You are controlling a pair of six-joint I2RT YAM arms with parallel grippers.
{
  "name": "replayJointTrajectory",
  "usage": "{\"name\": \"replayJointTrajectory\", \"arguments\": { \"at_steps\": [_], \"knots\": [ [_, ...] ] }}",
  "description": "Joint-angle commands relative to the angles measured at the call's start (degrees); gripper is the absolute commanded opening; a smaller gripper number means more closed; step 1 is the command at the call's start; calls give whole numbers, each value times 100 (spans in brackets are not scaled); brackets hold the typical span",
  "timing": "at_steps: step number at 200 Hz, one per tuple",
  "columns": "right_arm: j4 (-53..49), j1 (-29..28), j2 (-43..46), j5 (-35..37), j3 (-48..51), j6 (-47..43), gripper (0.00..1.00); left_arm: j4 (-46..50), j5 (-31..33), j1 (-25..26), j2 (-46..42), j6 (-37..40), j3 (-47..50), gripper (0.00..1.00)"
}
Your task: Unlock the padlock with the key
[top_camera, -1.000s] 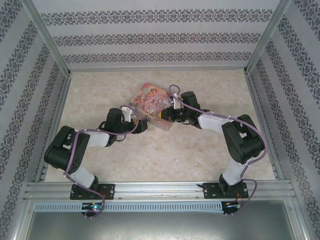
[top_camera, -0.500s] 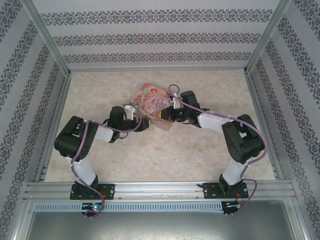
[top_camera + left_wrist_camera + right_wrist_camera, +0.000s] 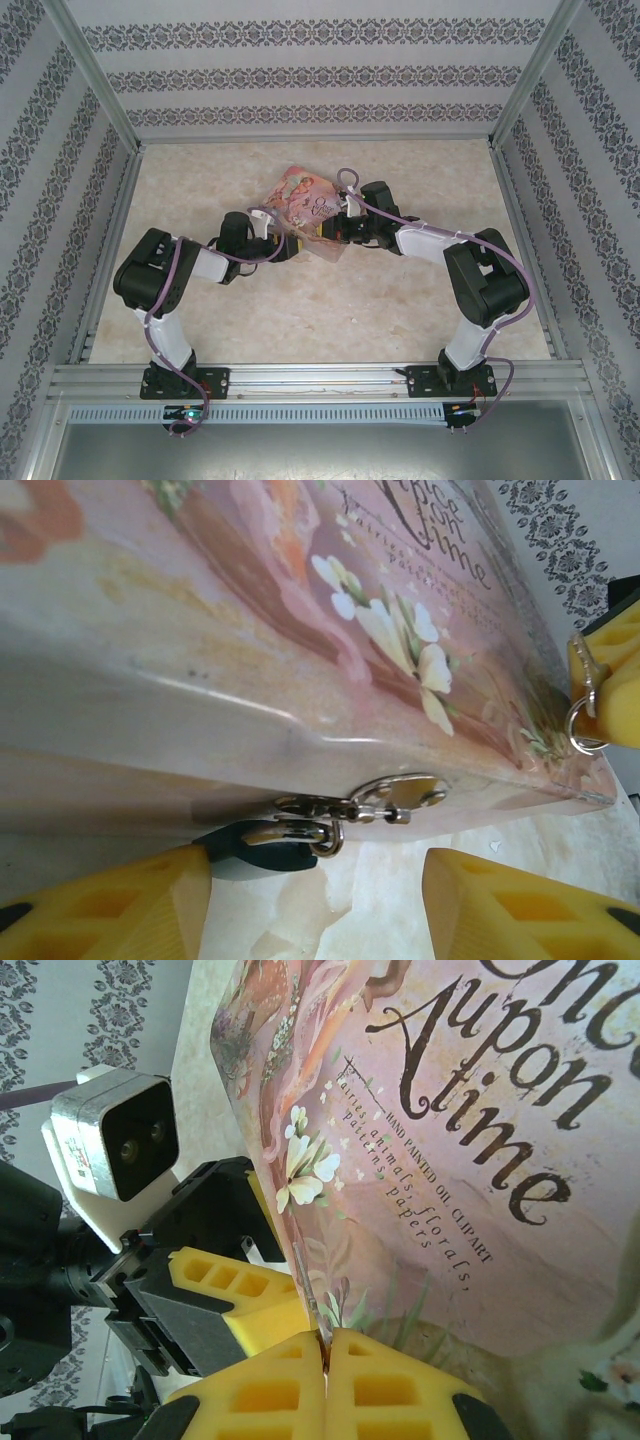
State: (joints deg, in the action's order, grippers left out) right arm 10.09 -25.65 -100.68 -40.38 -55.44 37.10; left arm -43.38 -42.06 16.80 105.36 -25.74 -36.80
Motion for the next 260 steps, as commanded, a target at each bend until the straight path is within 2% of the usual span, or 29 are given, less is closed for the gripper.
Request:
{"name": "replayJointTrajectory", "arguments": {
  "at_steps": [1, 98, 185, 260],
  "knots": [
    [-763, -19, -258, 74, 104, -115, 0, -381, -188, -49, 107, -43, -125, 57],
    [-780, -19, -241, 92, 110, -124, 0, -492, 302, -39, 207, 217, -113, 55],
    [-771, -34, -252, 109, 86, -89, 0, -636, 45, 29, 289, 59, -57, 47],
    [-771, -54, -258, 162, 87, -71, 0, -1015, -67, 139, 399, -105, 52, 45]
  ]
}}
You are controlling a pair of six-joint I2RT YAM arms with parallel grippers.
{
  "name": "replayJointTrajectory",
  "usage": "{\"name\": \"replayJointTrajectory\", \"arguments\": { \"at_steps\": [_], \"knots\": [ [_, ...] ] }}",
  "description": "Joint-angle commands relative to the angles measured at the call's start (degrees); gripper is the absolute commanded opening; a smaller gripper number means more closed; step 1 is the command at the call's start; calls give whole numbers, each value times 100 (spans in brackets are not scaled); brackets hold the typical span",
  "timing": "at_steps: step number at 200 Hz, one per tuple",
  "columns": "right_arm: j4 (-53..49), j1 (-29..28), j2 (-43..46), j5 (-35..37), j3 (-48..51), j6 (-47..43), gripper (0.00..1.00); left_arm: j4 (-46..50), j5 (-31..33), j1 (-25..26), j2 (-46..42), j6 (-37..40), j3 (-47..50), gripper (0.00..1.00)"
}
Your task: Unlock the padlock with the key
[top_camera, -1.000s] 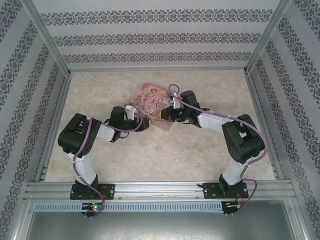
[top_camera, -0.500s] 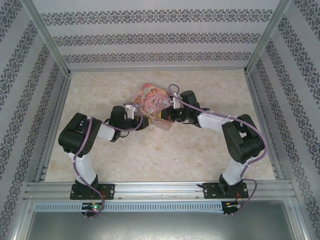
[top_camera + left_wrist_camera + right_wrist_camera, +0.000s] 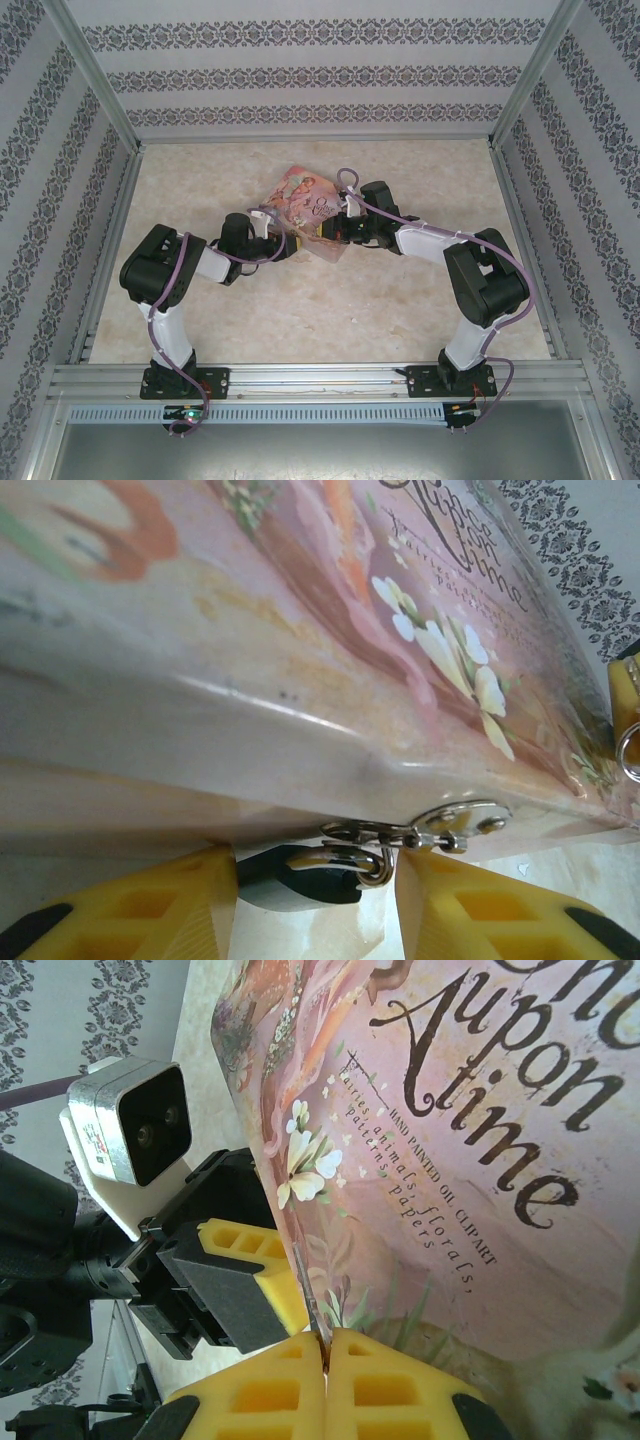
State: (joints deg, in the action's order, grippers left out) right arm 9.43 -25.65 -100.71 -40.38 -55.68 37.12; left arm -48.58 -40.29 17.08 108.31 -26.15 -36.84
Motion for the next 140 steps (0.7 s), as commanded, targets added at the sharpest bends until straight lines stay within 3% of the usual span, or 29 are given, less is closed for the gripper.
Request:
{"name": "replayJointTrajectory", "arguments": {
  "at_steps": [1, 140],
  "knots": [
    [-706, -54, -256, 162, 111, -69, 0, -495, -252, 111, 107, -64, 55, 45],
    [-697, -81, -269, 177, 102, -65, 0, -482, -213, 207, 181, -35, 63, 42]
  ]
}}
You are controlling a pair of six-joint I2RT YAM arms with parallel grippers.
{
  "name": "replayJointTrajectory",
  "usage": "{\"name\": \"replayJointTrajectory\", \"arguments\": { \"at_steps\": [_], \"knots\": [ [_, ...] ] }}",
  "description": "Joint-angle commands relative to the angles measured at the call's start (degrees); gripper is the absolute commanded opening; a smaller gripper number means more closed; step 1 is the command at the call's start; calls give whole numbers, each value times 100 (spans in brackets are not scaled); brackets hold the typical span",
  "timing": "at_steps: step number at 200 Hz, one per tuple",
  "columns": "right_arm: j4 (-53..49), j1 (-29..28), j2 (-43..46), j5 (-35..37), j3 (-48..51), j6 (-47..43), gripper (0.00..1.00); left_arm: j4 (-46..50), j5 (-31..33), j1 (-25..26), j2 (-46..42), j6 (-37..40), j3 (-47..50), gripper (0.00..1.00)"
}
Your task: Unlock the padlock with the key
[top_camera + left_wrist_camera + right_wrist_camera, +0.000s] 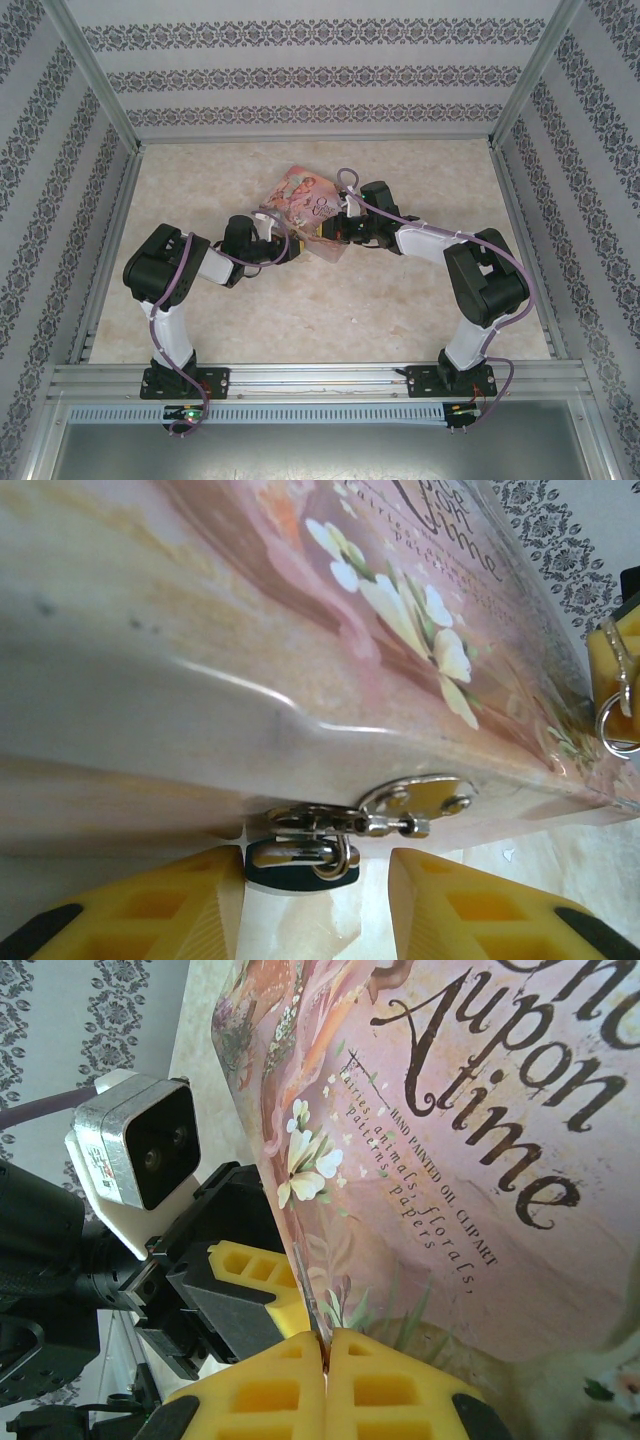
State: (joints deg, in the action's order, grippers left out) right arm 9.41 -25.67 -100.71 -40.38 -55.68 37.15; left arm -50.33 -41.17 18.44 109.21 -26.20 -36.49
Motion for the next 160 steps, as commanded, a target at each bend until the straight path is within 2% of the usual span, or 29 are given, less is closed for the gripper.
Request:
{"name": "replayJointTrajectory", "arguments": {
  "at_steps": [1, 108, 132, 160],
  "knots": [
    [-695, -78, -267, 174, 101, -67, 0, -305, -127, 67, 92, -33, 28, 42],
    [-701, -87, -242, 144, 33, -67, 0, -256, 156, 81, 110, -204, -39, 30],
    [-704, -96, -230, 140, 5, -58, 0, -341, 170, 90, 109, -253, -5, 30],
    [-697, -96, -230, 136, -2, -50, 0, -493, 164, 90, 157, -395, -22, 35]
  ]
}}
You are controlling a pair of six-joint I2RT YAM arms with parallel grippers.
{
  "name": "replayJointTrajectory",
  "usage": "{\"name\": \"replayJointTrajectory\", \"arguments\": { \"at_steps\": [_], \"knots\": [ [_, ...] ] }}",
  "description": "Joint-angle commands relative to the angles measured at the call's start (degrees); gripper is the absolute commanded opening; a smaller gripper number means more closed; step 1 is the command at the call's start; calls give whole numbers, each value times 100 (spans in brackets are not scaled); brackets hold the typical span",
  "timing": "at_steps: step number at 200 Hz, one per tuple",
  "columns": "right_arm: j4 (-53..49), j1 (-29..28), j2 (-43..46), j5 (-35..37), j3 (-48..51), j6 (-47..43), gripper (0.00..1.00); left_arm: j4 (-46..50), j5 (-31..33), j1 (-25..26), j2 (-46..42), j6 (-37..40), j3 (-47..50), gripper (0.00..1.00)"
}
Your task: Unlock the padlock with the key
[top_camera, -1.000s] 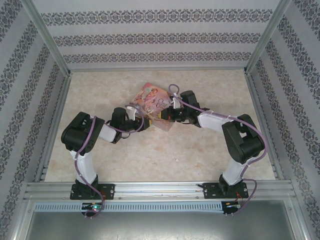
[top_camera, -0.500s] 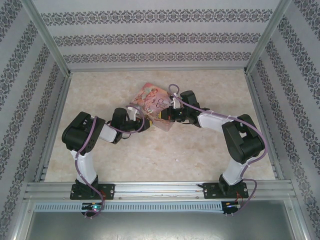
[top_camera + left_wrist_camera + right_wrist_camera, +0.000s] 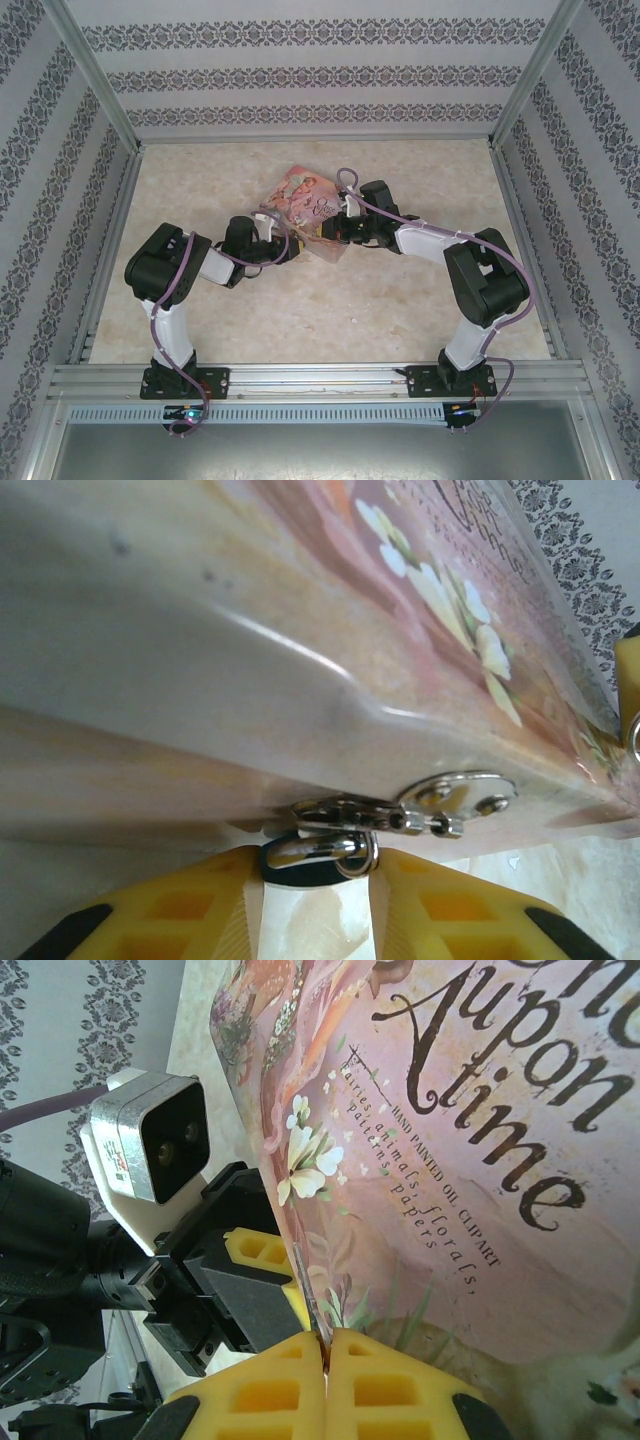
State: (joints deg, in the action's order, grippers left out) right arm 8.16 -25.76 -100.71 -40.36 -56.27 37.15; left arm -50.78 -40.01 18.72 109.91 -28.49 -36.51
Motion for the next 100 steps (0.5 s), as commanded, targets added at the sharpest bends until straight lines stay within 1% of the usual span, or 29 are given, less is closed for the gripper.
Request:
{"name": "replayJointTrajectory", "arguments": {
  "at_steps": [1, 30, 55, 100],
  "knots": [
    [-571, -87, -230, 134, 56, -50, 0, -453, 47, 57, 90, -174, -17, 35],
    [-570, -96, -241, 142, 72, -50, 0, -787, 51, 69, 208, -424, -16, 36],
    [-561, -105, -248, 150, 81, -43, 0, -996, 46, 72, 341, -623, -73, 35],
    [-546, -122, -247, 142, 39, -23, 0, -950, 150, 140, 417, -658, -149, 32]
  ]
}}
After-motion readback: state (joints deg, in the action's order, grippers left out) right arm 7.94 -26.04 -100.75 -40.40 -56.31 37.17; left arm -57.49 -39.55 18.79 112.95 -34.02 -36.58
